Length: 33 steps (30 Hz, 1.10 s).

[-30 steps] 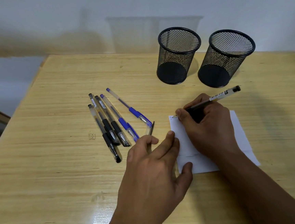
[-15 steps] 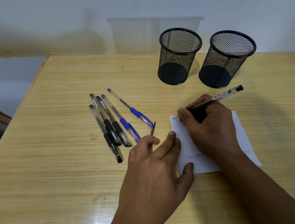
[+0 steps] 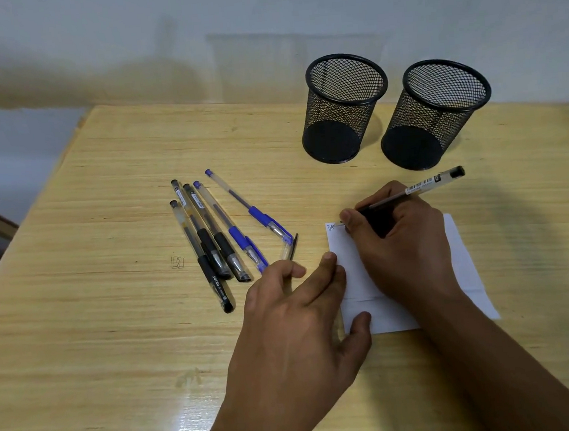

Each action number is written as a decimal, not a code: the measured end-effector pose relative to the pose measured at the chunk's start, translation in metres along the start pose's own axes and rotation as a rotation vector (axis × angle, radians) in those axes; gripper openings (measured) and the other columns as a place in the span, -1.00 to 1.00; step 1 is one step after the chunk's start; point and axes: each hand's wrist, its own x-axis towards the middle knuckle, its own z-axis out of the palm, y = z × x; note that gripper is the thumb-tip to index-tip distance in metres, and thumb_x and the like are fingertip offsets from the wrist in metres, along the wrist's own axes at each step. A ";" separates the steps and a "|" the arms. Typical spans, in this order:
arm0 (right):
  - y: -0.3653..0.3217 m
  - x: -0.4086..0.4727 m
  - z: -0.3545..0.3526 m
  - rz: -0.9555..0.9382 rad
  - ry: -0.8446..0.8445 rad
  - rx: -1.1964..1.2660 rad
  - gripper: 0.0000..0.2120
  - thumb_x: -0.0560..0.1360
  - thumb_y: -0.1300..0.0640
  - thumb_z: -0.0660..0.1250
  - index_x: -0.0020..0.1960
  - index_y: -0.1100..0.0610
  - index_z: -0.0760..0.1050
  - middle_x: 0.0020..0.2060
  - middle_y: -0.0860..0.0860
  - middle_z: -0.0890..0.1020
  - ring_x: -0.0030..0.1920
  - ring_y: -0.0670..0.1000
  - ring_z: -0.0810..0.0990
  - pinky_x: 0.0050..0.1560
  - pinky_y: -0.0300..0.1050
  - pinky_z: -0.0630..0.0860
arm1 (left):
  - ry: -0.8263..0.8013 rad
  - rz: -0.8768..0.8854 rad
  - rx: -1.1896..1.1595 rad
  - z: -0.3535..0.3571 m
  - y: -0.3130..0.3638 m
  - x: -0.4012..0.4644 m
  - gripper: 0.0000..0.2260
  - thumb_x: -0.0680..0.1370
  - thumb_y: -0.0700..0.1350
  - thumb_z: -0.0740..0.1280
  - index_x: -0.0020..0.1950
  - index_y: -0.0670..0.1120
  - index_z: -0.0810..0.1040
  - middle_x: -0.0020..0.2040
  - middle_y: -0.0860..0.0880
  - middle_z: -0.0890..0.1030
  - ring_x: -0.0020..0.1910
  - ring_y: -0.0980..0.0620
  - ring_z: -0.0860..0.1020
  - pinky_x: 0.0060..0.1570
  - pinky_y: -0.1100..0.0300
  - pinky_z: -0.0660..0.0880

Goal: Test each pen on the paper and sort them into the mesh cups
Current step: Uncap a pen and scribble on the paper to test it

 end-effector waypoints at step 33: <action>0.000 -0.001 0.001 -0.011 0.024 -0.014 -0.87 0.49 0.10 0.43 -0.13 0.04 0.48 -0.34 -0.28 0.48 -0.20 -0.49 0.49 -0.20 -0.64 0.33 | 0.020 0.004 0.002 -0.002 0.001 0.000 -0.56 0.48 0.20 0.27 0.24 0.01 0.62 0.29 0.19 0.57 0.15 -0.02 0.45 0.05 0.08 0.40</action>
